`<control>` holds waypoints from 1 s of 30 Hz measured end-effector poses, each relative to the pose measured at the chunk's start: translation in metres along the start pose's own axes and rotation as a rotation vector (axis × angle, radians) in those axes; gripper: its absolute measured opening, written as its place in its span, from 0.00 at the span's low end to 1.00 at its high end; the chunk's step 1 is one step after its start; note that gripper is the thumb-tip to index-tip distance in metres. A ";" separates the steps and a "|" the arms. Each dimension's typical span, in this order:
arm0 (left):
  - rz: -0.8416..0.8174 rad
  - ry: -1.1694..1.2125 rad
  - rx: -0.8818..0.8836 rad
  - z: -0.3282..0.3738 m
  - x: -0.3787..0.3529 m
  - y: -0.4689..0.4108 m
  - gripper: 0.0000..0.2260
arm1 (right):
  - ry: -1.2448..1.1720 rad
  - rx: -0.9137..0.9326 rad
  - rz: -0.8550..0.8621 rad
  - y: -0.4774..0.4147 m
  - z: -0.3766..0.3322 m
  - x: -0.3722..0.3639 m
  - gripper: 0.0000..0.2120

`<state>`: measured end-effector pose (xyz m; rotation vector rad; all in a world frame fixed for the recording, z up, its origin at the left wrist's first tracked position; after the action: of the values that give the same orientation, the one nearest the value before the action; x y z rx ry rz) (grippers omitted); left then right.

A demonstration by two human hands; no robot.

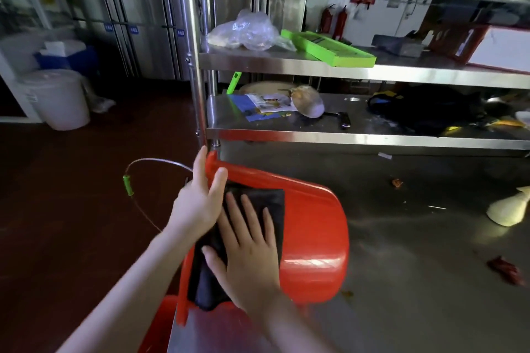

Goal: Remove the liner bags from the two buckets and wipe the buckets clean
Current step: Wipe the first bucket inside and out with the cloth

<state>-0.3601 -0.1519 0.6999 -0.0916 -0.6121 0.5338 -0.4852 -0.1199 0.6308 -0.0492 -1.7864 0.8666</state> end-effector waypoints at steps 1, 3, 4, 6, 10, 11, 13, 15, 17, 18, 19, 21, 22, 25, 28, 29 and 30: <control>0.012 -0.011 0.031 0.003 -0.003 -0.004 0.24 | -0.008 0.023 -0.002 0.006 0.003 -0.003 0.33; 0.068 -0.005 0.023 0.004 -0.013 0.000 0.20 | -0.025 0.034 -0.019 0.012 0.019 -0.003 0.34; 0.094 0.003 0.012 0.004 -0.017 0.007 0.19 | -0.033 0.017 -0.027 0.013 0.030 -0.002 0.35; 0.125 0.033 -0.014 0.001 -0.024 0.025 0.18 | -0.013 -0.087 -0.012 0.013 0.062 0.002 0.35; 0.098 0.146 -0.082 -0.010 -0.026 0.057 0.19 | 0.022 -0.559 0.024 -0.002 0.145 0.022 0.31; 0.085 0.166 -0.087 -0.013 -0.025 0.063 0.19 | -0.040 -0.677 -0.049 -0.010 0.163 0.027 0.31; 0.076 0.192 -0.099 -0.015 -0.026 0.072 0.20 | -0.130 -0.838 -0.172 -0.025 0.179 0.030 0.31; 0.079 0.181 -0.121 -0.014 -0.027 0.074 0.20 | -0.007 -0.767 -0.182 -0.037 0.158 0.027 0.31; 0.091 0.142 -0.143 -0.013 -0.025 0.070 0.20 | 0.068 -0.475 -0.117 -0.049 0.104 0.021 0.30; 0.102 0.126 -0.148 -0.014 -0.024 0.068 0.19 | 0.038 -0.320 -0.097 -0.052 0.073 0.017 0.30; 0.114 0.124 -0.144 -0.017 -0.022 0.066 0.19 | -0.009 -0.194 -0.095 -0.052 0.046 0.013 0.30; 0.121 0.152 -0.135 -0.023 -0.015 0.068 0.20 | -0.080 -0.052 -0.113 -0.051 0.019 0.012 0.28; 0.117 0.164 -0.147 -0.025 -0.012 0.071 0.20 | -0.083 -0.023 -0.116 -0.049 0.022 0.015 0.27; 0.130 0.177 -0.200 -0.030 -0.009 0.082 0.18 | -0.013 -0.097 -0.080 -0.031 0.067 0.024 0.27; 0.106 0.233 -0.205 -0.035 -0.010 0.096 0.20 | 0.052 -0.404 -0.129 -0.019 0.136 0.035 0.25; 0.101 0.246 -0.210 -0.036 -0.010 0.101 0.21 | 0.020 -0.522 -0.173 -0.018 0.157 0.038 0.25; 0.097 0.252 -0.217 -0.036 -0.009 0.106 0.22 | -0.026 -0.629 -0.227 -0.020 0.172 0.041 0.26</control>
<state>-0.3940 -0.0623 0.6406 -0.3894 -0.4191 0.5385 -0.6391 -0.2076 0.6516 -0.2363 -1.9819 0.1242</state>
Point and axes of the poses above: each hand's wrist, its own y-axis away from the middle knuckle, its own x-axis out of the back of the hand, z = x × y, the point moved 1 cm from there along -y, towards the middle knuckle, and after that the axes turned 5 degrees about z, right-handed, at the moved point
